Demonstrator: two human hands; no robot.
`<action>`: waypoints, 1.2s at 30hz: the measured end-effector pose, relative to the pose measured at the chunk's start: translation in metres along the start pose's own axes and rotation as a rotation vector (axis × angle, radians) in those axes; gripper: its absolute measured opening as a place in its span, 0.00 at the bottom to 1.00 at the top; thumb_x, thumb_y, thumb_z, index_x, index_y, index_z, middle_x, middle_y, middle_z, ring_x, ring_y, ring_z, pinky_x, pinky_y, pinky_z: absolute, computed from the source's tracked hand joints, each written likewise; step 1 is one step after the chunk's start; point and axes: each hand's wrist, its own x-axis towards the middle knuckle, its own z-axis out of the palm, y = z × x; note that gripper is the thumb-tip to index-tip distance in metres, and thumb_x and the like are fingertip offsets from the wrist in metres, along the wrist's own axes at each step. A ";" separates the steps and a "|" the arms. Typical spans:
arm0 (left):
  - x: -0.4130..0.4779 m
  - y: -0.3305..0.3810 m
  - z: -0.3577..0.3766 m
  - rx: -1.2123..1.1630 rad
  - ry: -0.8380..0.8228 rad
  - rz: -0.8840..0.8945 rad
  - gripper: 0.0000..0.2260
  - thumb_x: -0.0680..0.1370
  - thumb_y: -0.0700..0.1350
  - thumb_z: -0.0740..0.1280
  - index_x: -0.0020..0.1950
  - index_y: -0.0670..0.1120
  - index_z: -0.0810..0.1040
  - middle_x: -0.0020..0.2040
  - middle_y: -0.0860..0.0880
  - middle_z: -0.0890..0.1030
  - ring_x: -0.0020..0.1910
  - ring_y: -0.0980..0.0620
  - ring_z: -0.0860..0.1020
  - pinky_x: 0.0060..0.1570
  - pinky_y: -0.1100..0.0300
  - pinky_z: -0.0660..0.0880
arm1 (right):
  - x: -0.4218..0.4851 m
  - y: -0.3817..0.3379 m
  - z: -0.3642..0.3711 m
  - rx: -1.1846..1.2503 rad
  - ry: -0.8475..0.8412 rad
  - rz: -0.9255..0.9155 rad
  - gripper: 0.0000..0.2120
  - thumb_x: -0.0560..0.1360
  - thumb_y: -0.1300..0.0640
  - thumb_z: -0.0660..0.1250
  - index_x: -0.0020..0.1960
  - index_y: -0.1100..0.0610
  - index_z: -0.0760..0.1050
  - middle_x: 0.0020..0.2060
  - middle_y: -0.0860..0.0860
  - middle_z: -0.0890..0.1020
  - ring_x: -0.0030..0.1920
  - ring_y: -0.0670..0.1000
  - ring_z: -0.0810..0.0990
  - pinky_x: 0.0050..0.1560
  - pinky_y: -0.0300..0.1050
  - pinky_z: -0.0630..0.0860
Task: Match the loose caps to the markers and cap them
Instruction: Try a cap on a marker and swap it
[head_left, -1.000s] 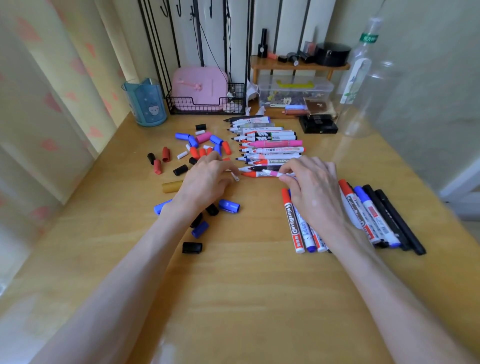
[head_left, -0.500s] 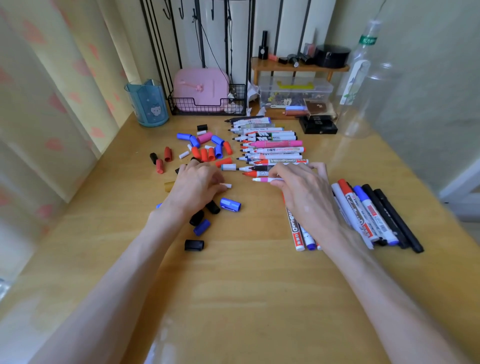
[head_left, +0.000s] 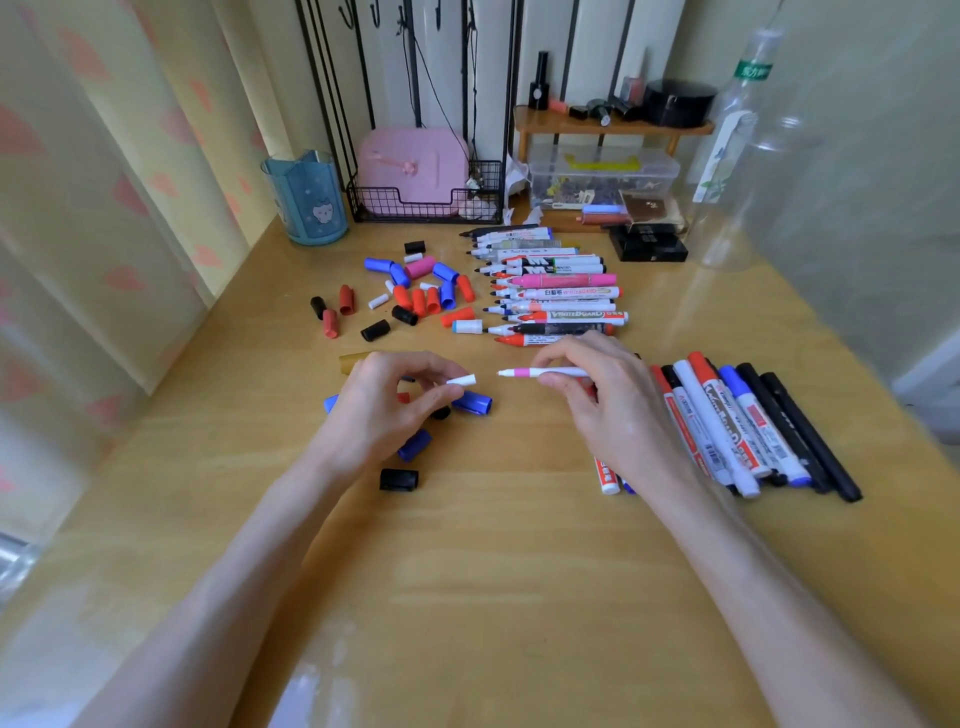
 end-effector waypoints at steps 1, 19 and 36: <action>-0.001 0.000 0.000 0.002 -0.004 -0.001 0.04 0.79 0.47 0.74 0.51 0.56 0.86 0.46 0.56 0.86 0.50 0.55 0.82 0.51 0.60 0.77 | 0.000 -0.001 0.000 0.013 0.001 -0.003 0.02 0.81 0.54 0.70 0.53 0.48 0.80 0.43 0.47 0.77 0.43 0.49 0.74 0.44 0.54 0.75; -0.001 0.010 0.004 0.007 -0.057 0.080 0.04 0.79 0.45 0.75 0.53 0.50 0.87 0.44 0.54 0.86 0.40 0.61 0.78 0.40 0.73 0.69 | -0.002 -0.017 0.002 0.041 -0.043 -0.063 0.03 0.80 0.54 0.71 0.53 0.50 0.81 0.46 0.42 0.78 0.45 0.43 0.72 0.47 0.43 0.71; -0.007 0.014 0.012 0.026 0.057 0.223 0.03 0.79 0.45 0.75 0.51 0.50 0.88 0.41 0.60 0.84 0.38 0.54 0.78 0.39 0.71 0.68 | -0.009 -0.020 -0.001 0.078 0.028 -0.071 0.07 0.80 0.53 0.70 0.55 0.50 0.86 0.42 0.44 0.80 0.37 0.50 0.78 0.36 0.52 0.76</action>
